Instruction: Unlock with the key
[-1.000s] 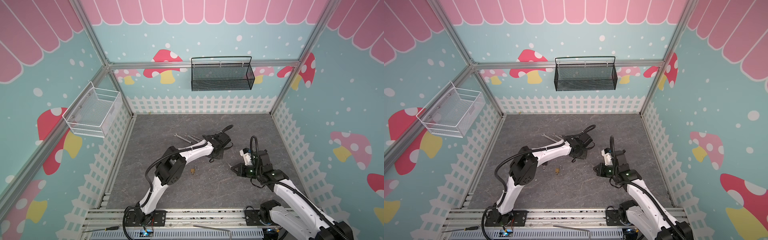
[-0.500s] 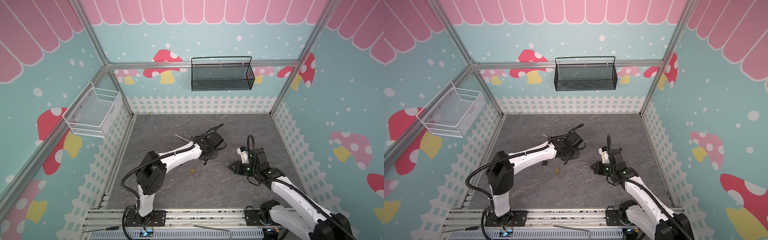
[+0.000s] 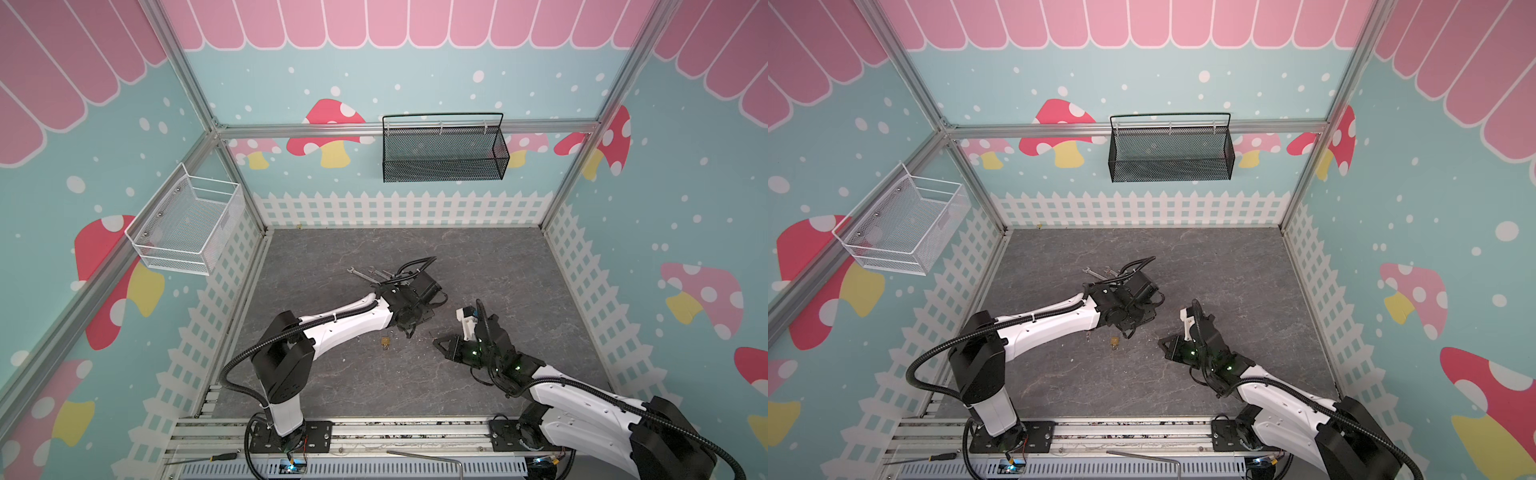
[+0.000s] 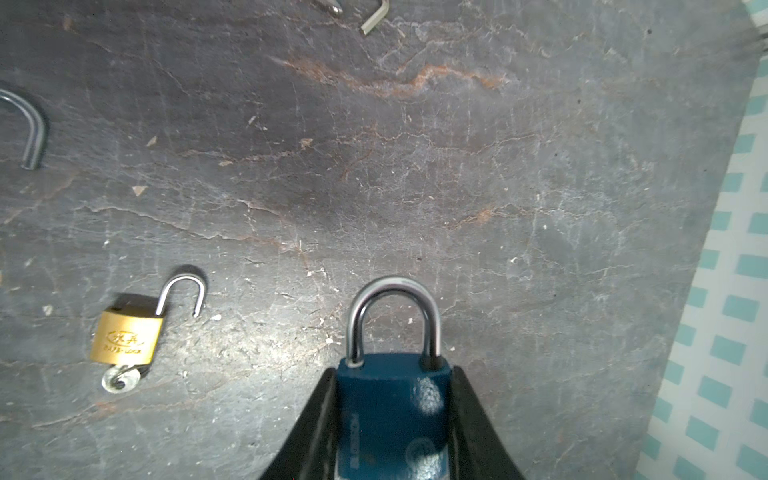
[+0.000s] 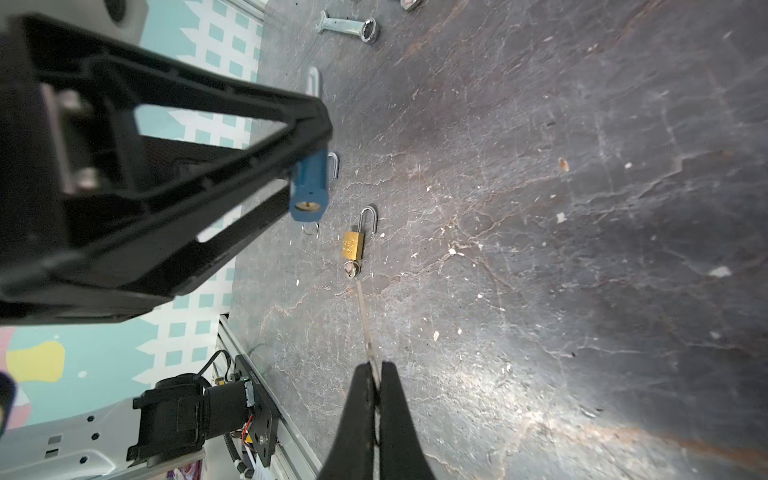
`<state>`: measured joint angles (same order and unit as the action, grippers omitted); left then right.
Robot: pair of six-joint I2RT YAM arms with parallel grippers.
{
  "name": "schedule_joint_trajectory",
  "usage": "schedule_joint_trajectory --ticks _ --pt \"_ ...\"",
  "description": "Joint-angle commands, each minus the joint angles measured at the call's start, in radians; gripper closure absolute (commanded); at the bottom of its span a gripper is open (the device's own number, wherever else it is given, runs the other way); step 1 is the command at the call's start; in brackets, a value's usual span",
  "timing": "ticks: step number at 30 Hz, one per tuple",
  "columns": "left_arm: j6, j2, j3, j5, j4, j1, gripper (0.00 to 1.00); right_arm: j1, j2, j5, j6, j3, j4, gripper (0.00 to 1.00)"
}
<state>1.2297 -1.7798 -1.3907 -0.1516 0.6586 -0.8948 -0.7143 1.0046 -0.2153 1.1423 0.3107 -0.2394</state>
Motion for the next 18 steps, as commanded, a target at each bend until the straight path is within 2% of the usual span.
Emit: schedule_joint_trajectory --ticks 1,10,18 --pt "0.067 0.031 0.010 -0.038 -0.038 -0.009 1.00 -0.030 0.016 0.108 0.094 0.002 -0.144 1.00" --pt "0.088 0.038 0.024 -0.030 -0.060 -0.010 1.00 -0.066 0.017 0.193 0.147 -0.017 -0.209 1.00" --pt "0.090 0.045 0.028 -0.026 -0.076 -0.015 1.00 -0.070 0.037 0.191 0.151 -0.008 -0.227 1.00"
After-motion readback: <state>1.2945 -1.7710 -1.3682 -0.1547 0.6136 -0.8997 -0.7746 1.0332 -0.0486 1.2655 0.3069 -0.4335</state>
